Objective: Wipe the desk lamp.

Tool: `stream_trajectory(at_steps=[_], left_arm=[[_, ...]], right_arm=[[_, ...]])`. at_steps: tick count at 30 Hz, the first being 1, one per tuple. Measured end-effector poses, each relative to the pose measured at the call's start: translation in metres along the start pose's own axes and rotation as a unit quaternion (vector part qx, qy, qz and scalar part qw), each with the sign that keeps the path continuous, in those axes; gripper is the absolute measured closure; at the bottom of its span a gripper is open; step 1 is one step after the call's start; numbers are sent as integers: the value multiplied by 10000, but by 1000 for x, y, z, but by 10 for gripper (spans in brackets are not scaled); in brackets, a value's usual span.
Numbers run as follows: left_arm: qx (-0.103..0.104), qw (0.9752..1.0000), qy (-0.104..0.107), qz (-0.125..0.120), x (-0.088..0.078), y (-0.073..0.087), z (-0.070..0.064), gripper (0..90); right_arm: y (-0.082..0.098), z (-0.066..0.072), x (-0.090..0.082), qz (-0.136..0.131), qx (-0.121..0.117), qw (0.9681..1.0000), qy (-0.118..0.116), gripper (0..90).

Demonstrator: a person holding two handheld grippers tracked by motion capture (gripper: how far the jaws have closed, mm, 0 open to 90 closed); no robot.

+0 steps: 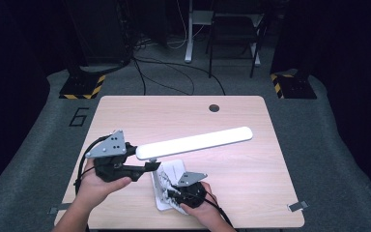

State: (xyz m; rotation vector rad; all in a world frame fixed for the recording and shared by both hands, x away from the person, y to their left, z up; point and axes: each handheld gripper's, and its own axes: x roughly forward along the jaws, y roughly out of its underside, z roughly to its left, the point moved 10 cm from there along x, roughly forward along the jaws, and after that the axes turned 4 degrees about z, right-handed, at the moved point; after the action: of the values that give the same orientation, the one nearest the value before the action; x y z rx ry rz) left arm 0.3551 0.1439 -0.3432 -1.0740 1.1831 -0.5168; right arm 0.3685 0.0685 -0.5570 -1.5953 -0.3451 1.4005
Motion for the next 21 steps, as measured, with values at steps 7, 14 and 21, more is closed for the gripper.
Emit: stream_trajectory(at_steps=[7, 14, 21], left_arm=[[-7, 10000, -45, -1, 0, 0, 0, 526], [-12, 10000, -27, 28, 0, 0, 0, 526], [-7, 10000, -38, 42, -1, 1, 1, 526]], right_arm=[[-45, 11, -38, -865, -128, 9962, 35, 775], [-96, 26, -86, -1529, -389, 9874, 74, 775], [-111, 31, -97, -1686, -396, 9848, 99, 775]])
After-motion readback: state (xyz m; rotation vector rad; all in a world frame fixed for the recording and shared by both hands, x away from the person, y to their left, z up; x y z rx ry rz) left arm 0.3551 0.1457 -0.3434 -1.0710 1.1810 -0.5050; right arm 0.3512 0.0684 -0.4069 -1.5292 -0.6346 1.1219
